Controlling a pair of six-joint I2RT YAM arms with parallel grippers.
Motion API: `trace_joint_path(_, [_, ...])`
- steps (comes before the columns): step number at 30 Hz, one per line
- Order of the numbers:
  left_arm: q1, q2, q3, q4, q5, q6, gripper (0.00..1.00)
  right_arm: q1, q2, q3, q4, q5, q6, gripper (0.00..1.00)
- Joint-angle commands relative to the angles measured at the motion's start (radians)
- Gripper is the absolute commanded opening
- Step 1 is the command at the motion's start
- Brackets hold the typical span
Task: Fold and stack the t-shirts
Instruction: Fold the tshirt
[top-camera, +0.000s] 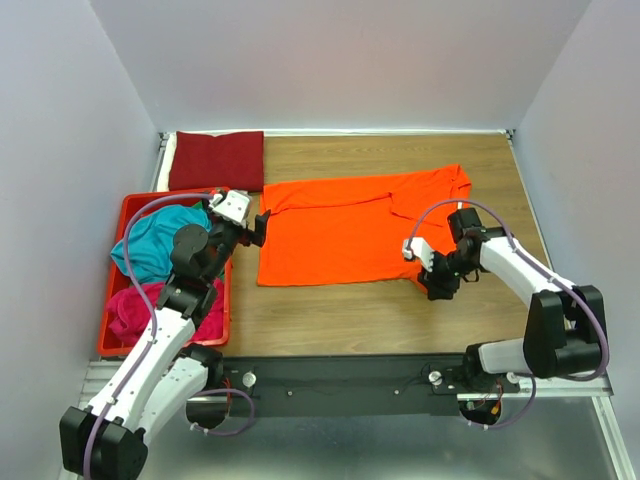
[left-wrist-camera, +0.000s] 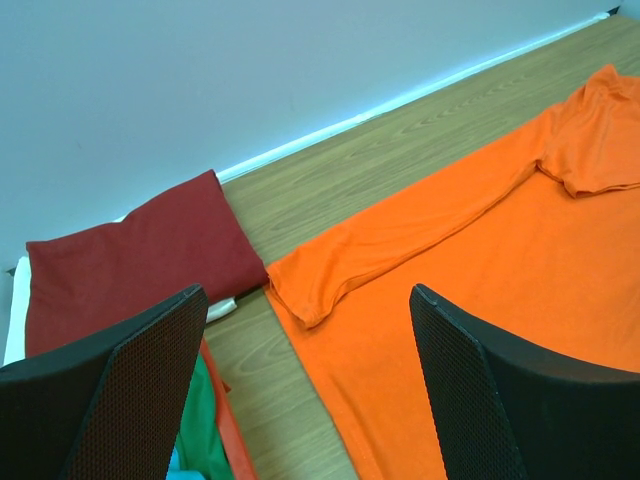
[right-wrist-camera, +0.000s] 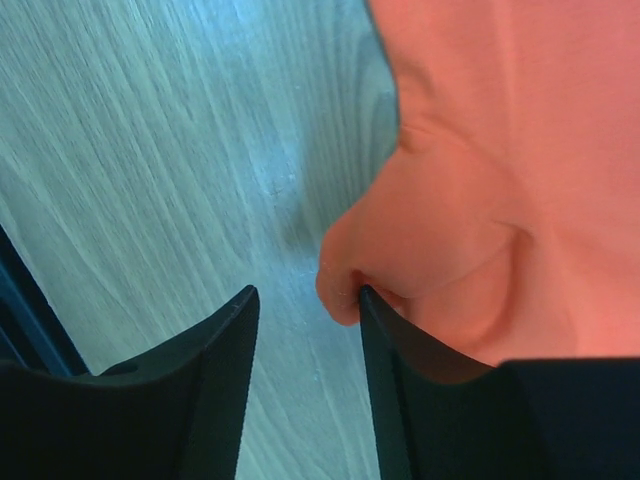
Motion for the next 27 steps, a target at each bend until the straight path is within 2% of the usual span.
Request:
trace_joint_path(1, [-0.004,-0.012,0.015,0.013,0.02,0.0,0.89,0.033,0.019,-0.021,0.037,0.071,0.043,0.5])
trace_joint_path(4, [-0.006,-0.01,0.015,0.014,0.02,-0.001,0.89,0.064,0.015,-0.016,0.036,0.083,0.062,0.34])
trace_joint_path(5, [-0.006,-0.009,0.015,0.013,0.02,-0.001,0.89,0.087,0.015,-0.005,0.036,0.082,0.072,0.15])
trace_joint_path(7, [-0.007,-0.01,0.016,0.014,0.022,-0.001,0.89,0.119,0.022,0.012,0.032,0.08,0.112,0.01])
trace_joint_path(14, [-0.007,-0.015,0.013,0.013,0.014,0.002,0.89,0.263,0.136,0.107,0.022,0.008,0.243,0.01])
trace_joint_path(16, [-0.009,-0.017,0.013,0.011,0.016,0.002,0.89,0.277,0.168,0.14,0.022,-0.007,0.287,0.11])
trace_joint_path(20, [-0.01,-0.015,0.013,0.013,0.019,0.002,0.89,0.284,0.199,0.182,0.006,-0.03,0.332,0.25])
trace_joint_path(23, [-0.012,-0.016,0.012,0.013,0.02,0.002,0.89,0.282,0.131,0.208,-0.018,0.022,0.342,0.35])
trace_joint_path(24, [-0.012,-0.017,0.013,0.013,0.022,0.002,0.89,0.282,0.107,0.21,-0.027,0.04,0.339,0.43])
trace_joint_path(26, [-0.015,-0.02,0.012,0.014,0.022,0.002,0.89,0.279,0.024,0.202,-0.071,0.095,0.306,0.51])
trace_joint_path(27, [-0.015,-0.02,0.013,0.013,0.022,0.002,0.89,0.277,0.003,0.2,-0.104,0.109,0.234,0.59])
